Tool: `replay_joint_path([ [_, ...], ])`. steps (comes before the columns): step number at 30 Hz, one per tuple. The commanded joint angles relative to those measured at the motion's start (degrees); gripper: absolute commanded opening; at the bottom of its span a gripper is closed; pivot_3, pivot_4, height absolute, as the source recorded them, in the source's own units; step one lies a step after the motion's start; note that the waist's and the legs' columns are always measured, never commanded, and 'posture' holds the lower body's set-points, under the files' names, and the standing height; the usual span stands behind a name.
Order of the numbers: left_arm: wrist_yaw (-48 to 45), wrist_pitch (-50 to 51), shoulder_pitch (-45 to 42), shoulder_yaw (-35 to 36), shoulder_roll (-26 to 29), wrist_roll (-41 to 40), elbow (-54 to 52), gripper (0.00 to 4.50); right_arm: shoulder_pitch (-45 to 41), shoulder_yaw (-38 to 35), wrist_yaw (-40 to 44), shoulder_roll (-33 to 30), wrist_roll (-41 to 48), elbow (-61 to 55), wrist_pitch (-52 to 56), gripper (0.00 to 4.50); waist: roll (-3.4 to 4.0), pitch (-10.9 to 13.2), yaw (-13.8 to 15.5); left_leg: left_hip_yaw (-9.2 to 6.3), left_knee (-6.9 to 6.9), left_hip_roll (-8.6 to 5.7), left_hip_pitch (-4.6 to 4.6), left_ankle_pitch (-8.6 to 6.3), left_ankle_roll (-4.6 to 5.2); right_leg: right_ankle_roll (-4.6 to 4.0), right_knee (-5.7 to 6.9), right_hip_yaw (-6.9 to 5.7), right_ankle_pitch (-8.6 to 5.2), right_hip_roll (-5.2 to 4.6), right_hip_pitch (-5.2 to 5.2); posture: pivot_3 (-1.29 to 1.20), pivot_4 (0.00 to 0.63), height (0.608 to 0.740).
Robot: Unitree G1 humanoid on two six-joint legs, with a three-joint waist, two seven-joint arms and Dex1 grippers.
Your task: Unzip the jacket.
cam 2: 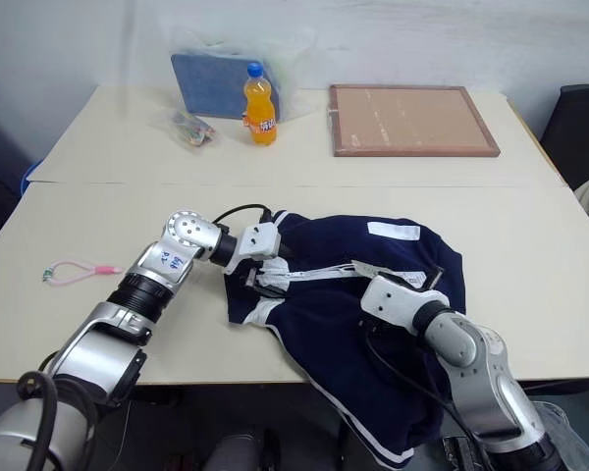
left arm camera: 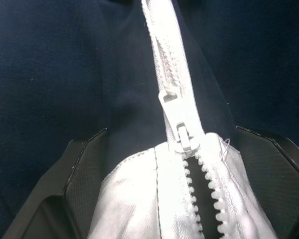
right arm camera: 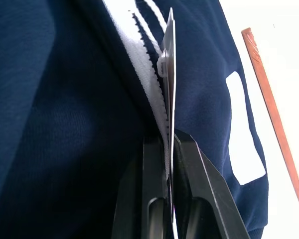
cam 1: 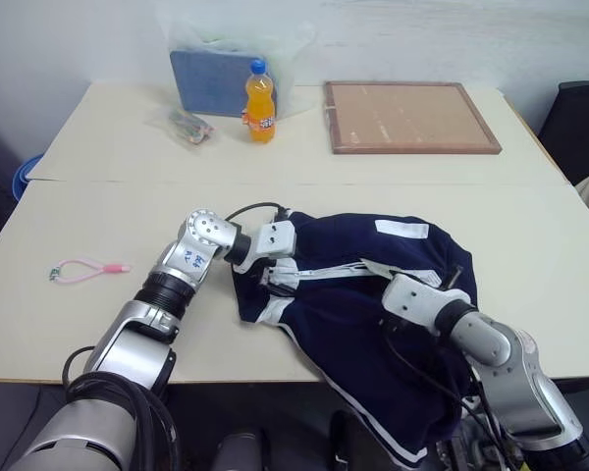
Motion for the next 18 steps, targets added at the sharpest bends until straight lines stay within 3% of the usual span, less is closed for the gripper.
replay_joint_path([
  [1, 0.6, -0.7, 1.5, -0.4, -0.2, 1.0, 0.3, 4.23, 0.2, -7.0, -3.0, 4.2, 3.5, -4.9, 4.1, 0.05, 0.0, 0.0, 0.1, 0.0, 0.0, 0.0, 0.0, 0.0, 0.0, 0.0, 0.01, 0.0, 0.0, 0.0, 0.0, 0.0, 0.15, 0.74],
  [9, 0.9, -1.3, 1.2, 0.0, -0.3, 1.0, 0.9, 4.23, 5.0, -7.8, 0.2, 2.3, 5.4, -8.5, 3.6, 0.05, 0.01, 0.0, 0.5, 0.0, -0.01, -0.02, 0.0, -0.01, 0.01, 0.0, -0.02, 0.01, 0.0, -0.01, 0.02, 0.0, 0.15, 0.74],
  [12, 0.9, -1.9, 0.7, 0.1, -0.4, 1.1, 1.6, 4.23, 6.3, -5.2, 1.8, -0.7, 4.2, -7.0, 0.6, 0.74, 0.01, 0.0, 0.5, 0.0, -0.02, -0.02, 0.02, -0.01, 0.01, 0.0, -0.01, 0.01, 0.0, 0.0, 0.02, 0.0, 0.15, 0.74],
  [16, 1.1, -2.5, 0.2, 0.1, -0.5, 1.2, 2.3, 4.23, 5.5, -4.7, 2.2, -1.1, 5.1, -7.4, 0.2, 2.1, 0.01, 0.0, 0.4, 0.01, -0.03, -0.01, 0.04, -0.01, 0.01, 0.0, -0.01, 0.01, 0.0, 0.0, 0.02, 0.0, 0.15, 0.74],
  [18, 1.1, -2.7, -0.1, 0.2, -0.7, 1.2, 2.6, 4.23, 4.8, -5.5, 3.0, 0.0, 7.6, -8.4, 1.5, 2.1, 0.01, 0.0, 0.4, 0.01, -0.03, 0.0, 0.06, 0.0, 0.01, 0.0, 0.01, 0.01, 0.0, 0.01, 0.02, 0.0, 0.15, 0.74],
])
